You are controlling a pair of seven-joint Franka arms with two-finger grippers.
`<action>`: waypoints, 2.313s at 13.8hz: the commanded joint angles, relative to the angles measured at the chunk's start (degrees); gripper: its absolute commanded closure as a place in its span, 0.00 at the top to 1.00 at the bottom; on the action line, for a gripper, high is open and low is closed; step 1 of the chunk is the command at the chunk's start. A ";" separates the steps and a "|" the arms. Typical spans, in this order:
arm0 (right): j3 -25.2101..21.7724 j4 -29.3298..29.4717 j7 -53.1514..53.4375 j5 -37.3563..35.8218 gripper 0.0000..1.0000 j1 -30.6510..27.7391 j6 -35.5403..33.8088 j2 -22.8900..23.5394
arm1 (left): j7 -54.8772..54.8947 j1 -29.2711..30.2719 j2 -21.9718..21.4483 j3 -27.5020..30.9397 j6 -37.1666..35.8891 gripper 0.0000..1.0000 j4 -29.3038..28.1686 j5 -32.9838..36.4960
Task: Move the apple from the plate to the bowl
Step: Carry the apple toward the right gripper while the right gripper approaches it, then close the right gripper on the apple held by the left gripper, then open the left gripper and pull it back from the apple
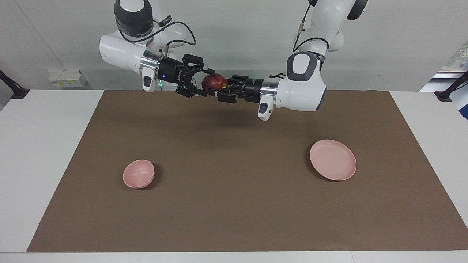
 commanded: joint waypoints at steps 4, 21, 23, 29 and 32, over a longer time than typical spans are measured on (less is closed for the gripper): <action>0.22 -1.02 0.68 2.57 1.00 -1.10 -1.22 -0.33 | -0.72 -1.17 -2.33 -0.45 1.30 0.00 -2.22 -2.16; 0.13 -1.20 11.14 1.61 0.08 -0.30 -2.62 -0.59 | -1.59 -2.92 -3.12 -0.19 1.74 0.99 -2.40 -0.84; 0.13 -1.11 11.14 1.52 0.04 -0.39 -2.54 -0.42 | -1.69 -2.84 -3.12 -0.19 1.74 1.00 -2.39 0.91; 0.13 -1.11 11.14 0.03 0.02 -1.10 -2.36 -0.33 | -0.99 -1.17 -2.60 0.34 2.35 1.00 -2.13 10.20; 0.13 -1.11 11.14 -2.77 0.02 -1.18 -1.75 -0.07 | -0.72 -0.73 -2.42 0.34 5.41 1.00 -2.13 21.18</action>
